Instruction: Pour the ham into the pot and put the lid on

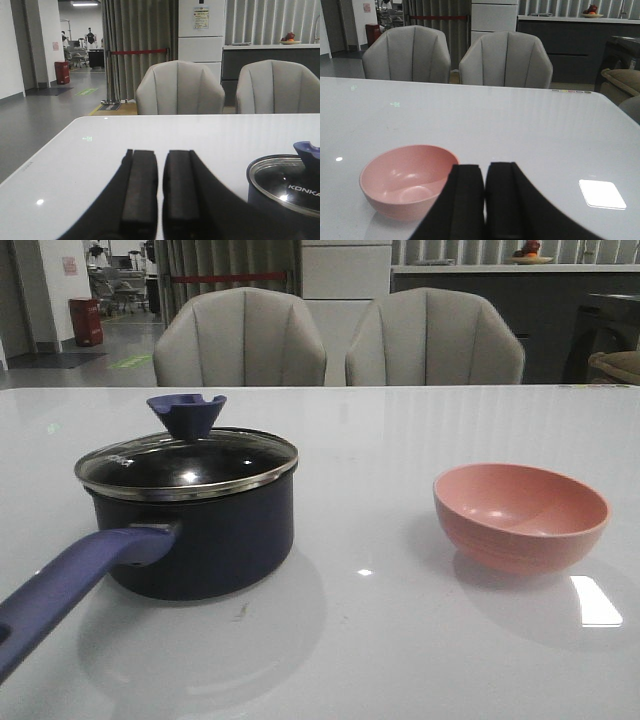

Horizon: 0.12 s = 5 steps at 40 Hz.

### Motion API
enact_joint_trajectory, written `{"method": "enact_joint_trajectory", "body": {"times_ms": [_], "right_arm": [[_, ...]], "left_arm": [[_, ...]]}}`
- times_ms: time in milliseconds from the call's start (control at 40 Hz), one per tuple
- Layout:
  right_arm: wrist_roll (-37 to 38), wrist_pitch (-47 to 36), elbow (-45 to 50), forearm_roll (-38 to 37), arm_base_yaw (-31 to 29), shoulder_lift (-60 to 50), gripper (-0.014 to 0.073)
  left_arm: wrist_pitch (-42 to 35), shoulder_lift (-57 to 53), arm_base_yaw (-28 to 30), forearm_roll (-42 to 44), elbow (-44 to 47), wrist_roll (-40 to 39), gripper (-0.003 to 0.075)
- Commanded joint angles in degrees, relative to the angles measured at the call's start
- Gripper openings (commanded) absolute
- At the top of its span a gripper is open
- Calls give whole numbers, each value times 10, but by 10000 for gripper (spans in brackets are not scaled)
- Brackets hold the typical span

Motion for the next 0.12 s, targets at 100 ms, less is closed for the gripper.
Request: {"method": "enact_joint_trajectory", "body": {"times_ms": [100], "right_arm": [[2, -49, -3, -11, -2, -11, 182]], "left_arm": [[-46, 4, 0, -5, 12, -2, 133]]}}
